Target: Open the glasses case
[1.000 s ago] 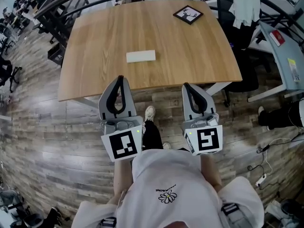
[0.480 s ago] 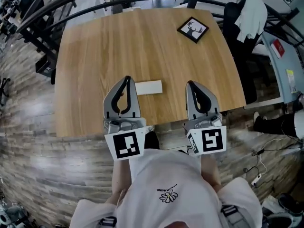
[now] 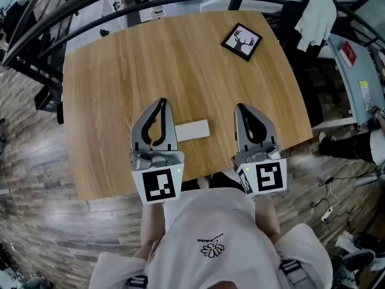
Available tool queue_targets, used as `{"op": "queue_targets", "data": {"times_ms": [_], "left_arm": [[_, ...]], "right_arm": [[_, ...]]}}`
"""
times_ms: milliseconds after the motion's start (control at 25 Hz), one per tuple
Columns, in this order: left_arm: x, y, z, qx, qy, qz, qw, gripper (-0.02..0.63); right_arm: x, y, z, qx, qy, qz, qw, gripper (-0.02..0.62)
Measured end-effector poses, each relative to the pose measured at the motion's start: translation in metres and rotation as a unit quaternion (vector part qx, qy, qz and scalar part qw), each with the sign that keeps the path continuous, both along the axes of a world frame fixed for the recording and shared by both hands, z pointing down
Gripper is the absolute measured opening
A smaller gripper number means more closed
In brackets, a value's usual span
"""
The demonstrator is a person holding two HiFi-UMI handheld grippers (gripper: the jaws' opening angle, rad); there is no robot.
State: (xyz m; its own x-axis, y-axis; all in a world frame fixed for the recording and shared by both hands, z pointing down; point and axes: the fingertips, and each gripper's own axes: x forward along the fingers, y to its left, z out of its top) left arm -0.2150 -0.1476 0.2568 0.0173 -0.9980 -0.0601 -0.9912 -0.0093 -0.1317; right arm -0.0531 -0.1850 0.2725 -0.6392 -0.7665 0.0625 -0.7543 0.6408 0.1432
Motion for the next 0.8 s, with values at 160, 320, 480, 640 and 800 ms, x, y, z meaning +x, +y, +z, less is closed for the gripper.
{"op": "queue_targets", "data": {"times_ms": [160,320,480,640,800], "left_arm": [[0.002,-0.012,-0.001,-0.013,-0.061,0.012,0.9980,0.018],[-0.003,-0.017,-0.001,-0.017,-0.071,0.000,0.9973,0.018],[0.014,-0.024,0.012,-0.044,-0.122,0.039,0.9908,0.021],[0.056,-0.020,0.066,-0.130,-0.164,0.142,0.9674,0.141],[0.097,-0.005,0.143,-0.223,-0.266,0.251,0.9035,0.216]], "right_arm": [[-0.002,-0.012,0.004,-0.005,0.002,-0.011,1.000,0.008],[-0.008,-0.021,0.004,0.000,0.003,-0.036,0.999,0.008],[-0.008,-0.025,0.016,-0.010,0.010,-0.072,0.997,0.008],[-0.011,-0.016,0.048,-0.048,0.036,-0.133,0.989,0.070],[-0.010,0.002,0.096,-0.097,0.079,-0.197,0.973,0.125]]}}
